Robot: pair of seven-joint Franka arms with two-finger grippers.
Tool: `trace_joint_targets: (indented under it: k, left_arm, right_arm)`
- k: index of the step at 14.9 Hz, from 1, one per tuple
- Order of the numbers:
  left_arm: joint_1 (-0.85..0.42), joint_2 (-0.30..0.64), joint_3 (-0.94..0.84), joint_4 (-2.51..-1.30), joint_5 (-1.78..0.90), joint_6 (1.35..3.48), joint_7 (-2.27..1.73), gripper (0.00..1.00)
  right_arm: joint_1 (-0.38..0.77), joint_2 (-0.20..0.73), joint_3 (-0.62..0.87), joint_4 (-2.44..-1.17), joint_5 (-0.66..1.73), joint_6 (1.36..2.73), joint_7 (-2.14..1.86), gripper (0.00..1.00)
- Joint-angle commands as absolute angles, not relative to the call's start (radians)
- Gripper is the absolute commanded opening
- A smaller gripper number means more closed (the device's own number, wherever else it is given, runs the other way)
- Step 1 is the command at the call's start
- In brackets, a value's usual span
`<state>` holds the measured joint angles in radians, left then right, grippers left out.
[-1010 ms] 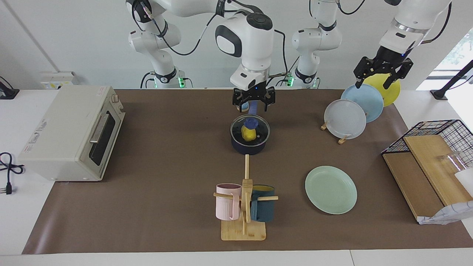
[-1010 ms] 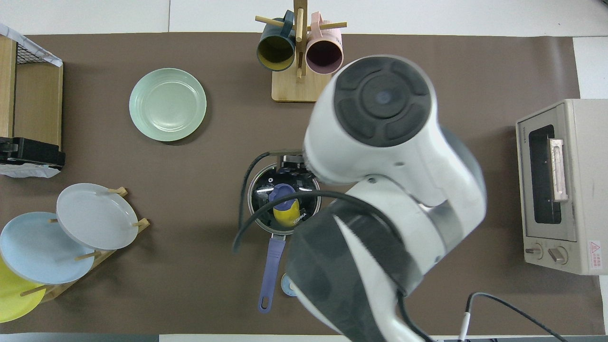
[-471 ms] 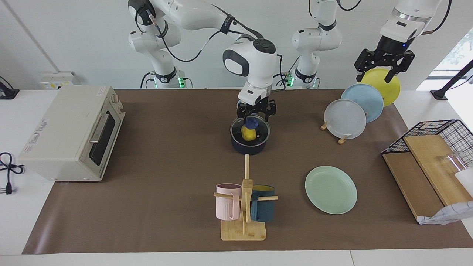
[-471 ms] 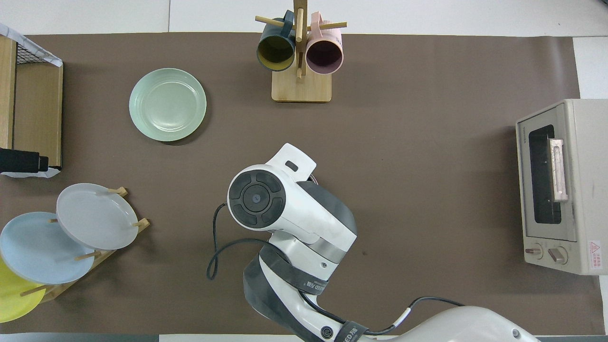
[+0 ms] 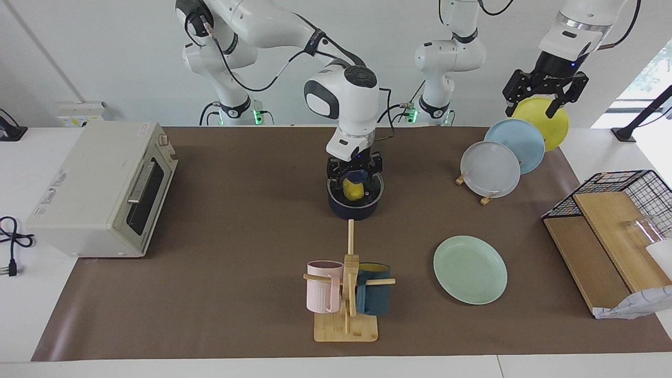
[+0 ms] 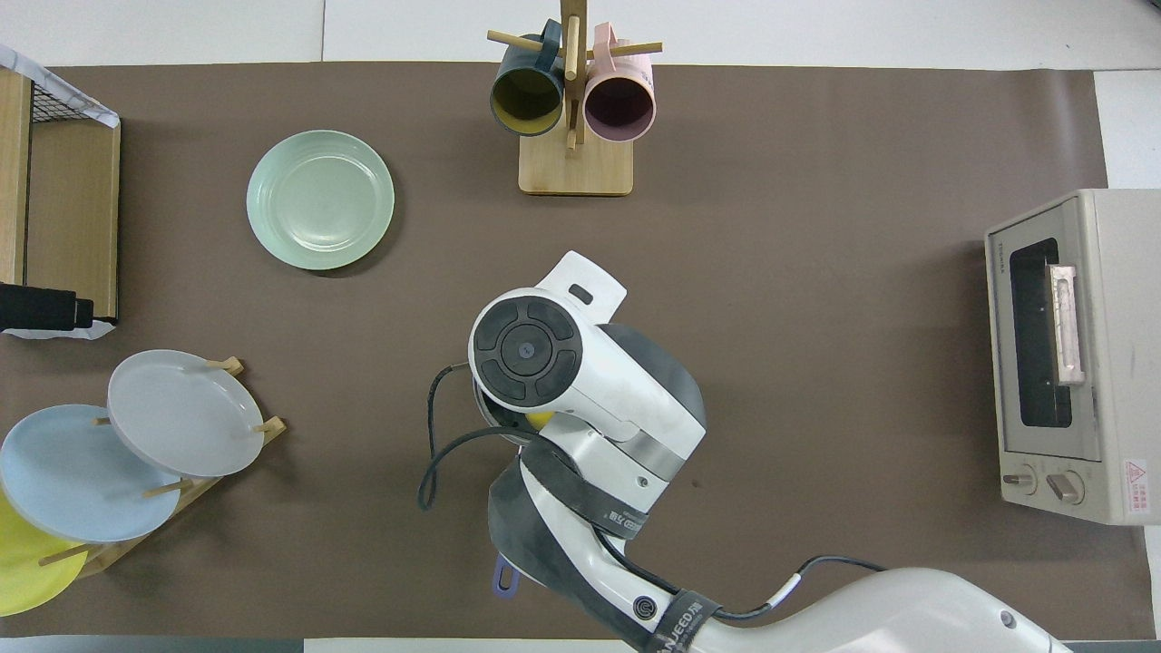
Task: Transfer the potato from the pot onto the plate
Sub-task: 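Lower the right gripper and grasp the glass lid's knob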
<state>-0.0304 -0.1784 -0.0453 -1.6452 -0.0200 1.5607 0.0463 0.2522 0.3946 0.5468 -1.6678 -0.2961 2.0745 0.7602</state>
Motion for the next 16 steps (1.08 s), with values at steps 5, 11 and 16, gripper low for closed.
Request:
trace_joint_targets:
  k: [5, 11, 16]
  left_arm:
    - [-0.028, -0.202, -0.051, -1.671, -0.005, 1.542, 0.038, 1.00]
    - [-0.028, -0.202, -0.051, -1.672, -0.006, 1.548, 0.040, 1.00]
    - [-0.025, -0.202, -0.051, -1.671, -0.006, 1.546, 0.051, 1.00]
  right_arm:
    - [0.244, 0.379, 0.565, -1.726, -0.298, 2.125, 0.799, 1.00]
    - [0.245, 0.376, 0.565, -1.730, -0.298, 2.123, 0.801, 0.71]
    - [0.245, 0.376, 0.566, -1.720, -0.299, 2.111, 0.798, 0.42]
